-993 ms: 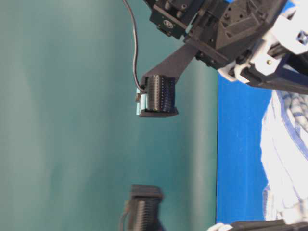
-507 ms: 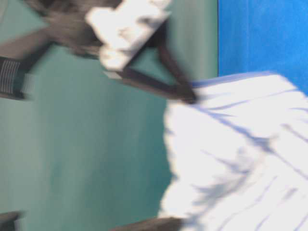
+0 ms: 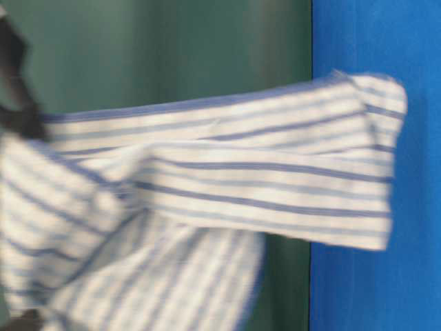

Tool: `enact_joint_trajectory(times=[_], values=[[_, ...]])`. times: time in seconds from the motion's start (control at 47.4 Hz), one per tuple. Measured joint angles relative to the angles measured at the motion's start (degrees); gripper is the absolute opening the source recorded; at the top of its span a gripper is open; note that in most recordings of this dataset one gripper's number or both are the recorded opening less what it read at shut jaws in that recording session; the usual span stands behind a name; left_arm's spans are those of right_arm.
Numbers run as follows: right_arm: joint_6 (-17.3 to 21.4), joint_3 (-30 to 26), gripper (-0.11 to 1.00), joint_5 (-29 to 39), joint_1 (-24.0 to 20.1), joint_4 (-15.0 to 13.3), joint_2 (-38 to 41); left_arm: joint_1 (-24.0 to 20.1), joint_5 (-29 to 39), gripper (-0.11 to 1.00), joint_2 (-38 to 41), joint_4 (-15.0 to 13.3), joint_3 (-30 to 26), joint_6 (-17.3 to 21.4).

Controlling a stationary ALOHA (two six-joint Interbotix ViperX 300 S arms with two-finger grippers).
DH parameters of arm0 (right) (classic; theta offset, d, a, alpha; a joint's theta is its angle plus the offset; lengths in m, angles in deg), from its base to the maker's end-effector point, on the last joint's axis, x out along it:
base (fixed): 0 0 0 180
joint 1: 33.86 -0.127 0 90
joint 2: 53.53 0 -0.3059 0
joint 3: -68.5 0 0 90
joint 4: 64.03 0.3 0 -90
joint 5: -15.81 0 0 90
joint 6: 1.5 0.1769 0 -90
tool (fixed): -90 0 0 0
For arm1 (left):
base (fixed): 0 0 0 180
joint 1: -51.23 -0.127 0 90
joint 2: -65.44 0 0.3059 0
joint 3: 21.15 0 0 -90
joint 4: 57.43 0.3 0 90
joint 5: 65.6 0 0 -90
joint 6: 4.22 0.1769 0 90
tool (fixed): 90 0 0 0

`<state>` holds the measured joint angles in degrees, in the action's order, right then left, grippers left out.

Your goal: Lift the towel with both arms.

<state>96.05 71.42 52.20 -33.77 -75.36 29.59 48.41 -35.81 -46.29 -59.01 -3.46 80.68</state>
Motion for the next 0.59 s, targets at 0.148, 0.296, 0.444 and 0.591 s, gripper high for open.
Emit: enact_joint_trajectory(times=[0.148,0.296,0.444,0.591], values=[[-0.26,-4.13,0.01,2.64,0.00,-0.35,-0.79,-1.58,3.16,0.03,-0.88,0.00,-4.83,0.09],[-0.18,-7.56,0.01,4.75,0.00,-0.44,-0.70,-2.64,4.22,0.03,-0.97,0.00,-8.44,0.18],[-0.26,-10.99,0.01,6.94,0.00,-0.44,-0.70,-2.72,5.01,0.03,-0.97,0.09,-11.25,0.18],[-0.35,-13.54,0.01,8.44,0.00,-0.44,-0.79,-2.72,6.50,0.03,-0.97,0.09,-13.36,0.18]])
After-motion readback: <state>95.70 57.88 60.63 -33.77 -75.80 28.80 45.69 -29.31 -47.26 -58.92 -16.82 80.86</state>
